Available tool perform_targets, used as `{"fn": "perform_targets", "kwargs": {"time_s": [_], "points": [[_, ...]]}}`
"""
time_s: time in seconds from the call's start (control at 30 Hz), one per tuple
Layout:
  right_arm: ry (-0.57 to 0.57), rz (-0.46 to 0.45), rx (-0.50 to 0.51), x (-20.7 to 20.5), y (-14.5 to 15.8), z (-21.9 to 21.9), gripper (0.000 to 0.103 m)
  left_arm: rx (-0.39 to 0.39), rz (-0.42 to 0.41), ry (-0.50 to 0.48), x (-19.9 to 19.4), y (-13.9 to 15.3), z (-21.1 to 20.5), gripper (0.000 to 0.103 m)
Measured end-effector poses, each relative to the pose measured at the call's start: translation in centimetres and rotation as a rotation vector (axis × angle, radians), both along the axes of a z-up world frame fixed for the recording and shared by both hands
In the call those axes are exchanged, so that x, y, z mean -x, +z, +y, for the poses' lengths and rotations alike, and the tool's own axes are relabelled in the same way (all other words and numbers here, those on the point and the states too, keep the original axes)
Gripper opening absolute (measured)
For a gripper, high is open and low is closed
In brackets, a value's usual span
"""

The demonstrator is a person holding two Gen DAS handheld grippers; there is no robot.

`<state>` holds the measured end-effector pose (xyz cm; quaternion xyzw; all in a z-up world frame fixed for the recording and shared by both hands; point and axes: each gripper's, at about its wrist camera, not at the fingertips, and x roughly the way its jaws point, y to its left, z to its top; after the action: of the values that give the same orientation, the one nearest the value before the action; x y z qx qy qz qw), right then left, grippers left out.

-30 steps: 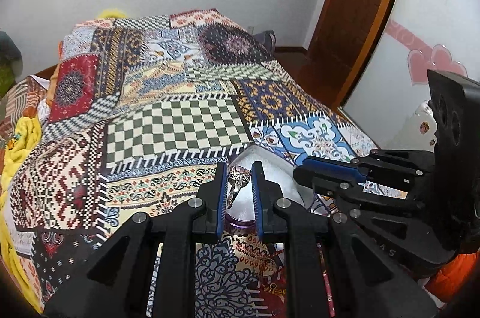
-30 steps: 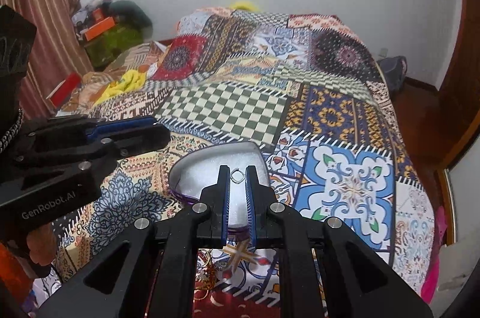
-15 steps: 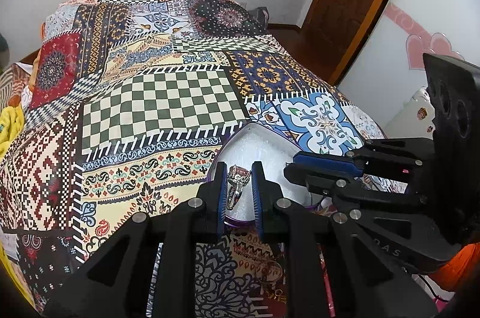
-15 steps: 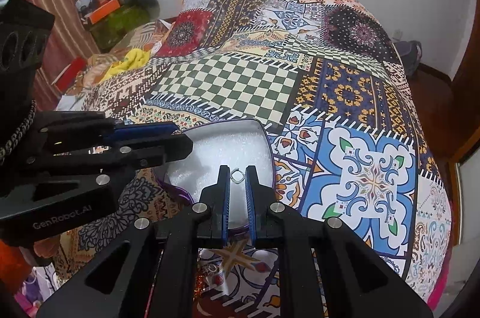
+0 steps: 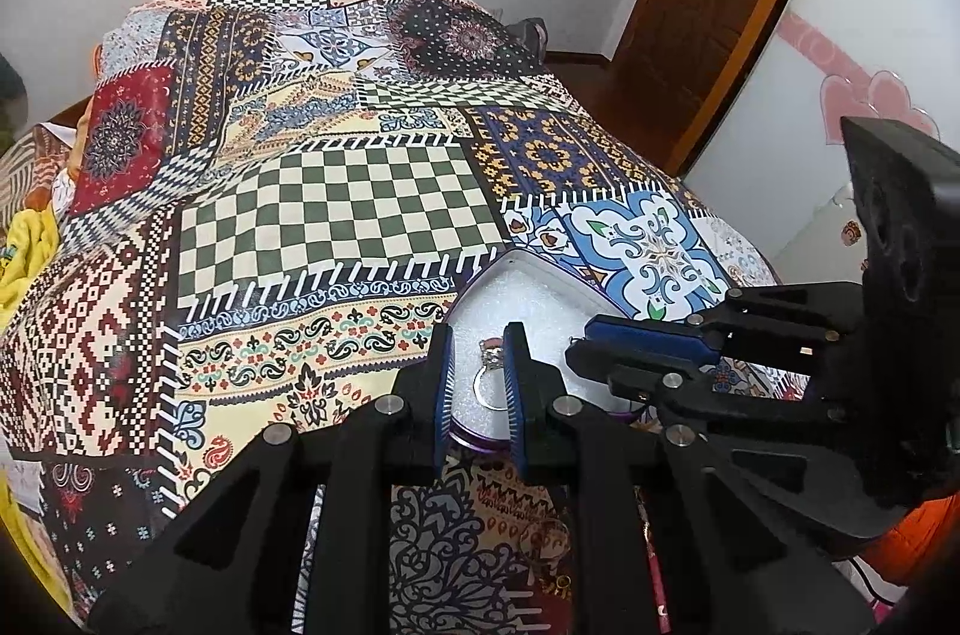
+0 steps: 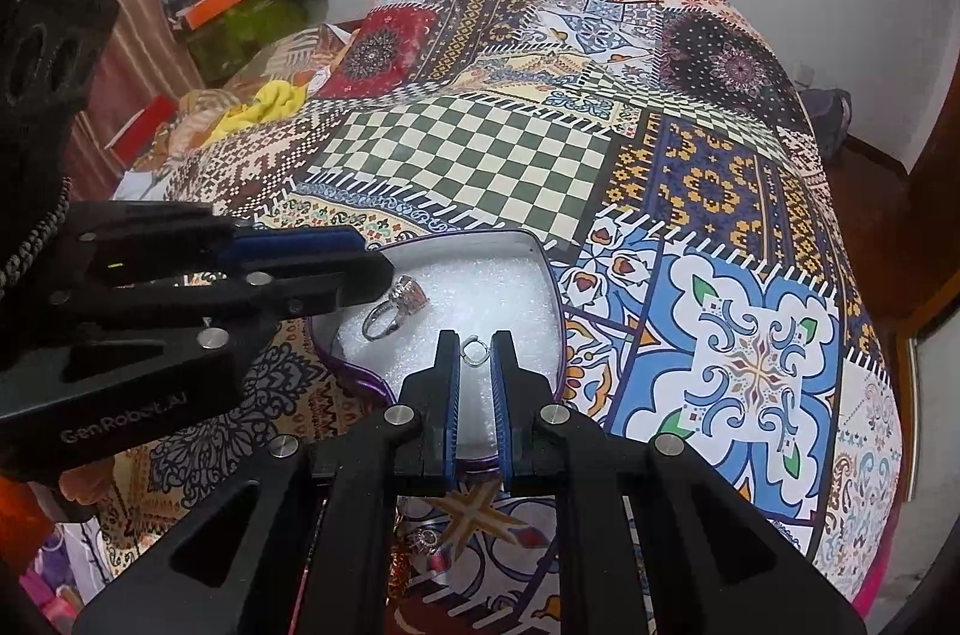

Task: Organize jewelry
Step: 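Carry the silver ring into the heart tin and open the left tool, then move the left tool back to the jewelry pile beside the tin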

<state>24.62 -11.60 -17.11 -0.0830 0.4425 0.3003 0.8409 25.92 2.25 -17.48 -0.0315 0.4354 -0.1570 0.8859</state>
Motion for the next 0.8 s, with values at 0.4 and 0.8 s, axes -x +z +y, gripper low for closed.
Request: {"fn": "perform_targets", "kwargs": {"time_s": [0.4,0.8], "points": [[0.005,-0.011,0.027,1.0,0.9,0.3,0.013,-0.028,-0.047,0.030,2.1,2.2,0.7,0.015],[-0.034,-0.067,0.018,3.0,3.6,-0.7,0.015,-0.046,-0.088,0.052,5.2,4.5,0.8,0.022]]}}
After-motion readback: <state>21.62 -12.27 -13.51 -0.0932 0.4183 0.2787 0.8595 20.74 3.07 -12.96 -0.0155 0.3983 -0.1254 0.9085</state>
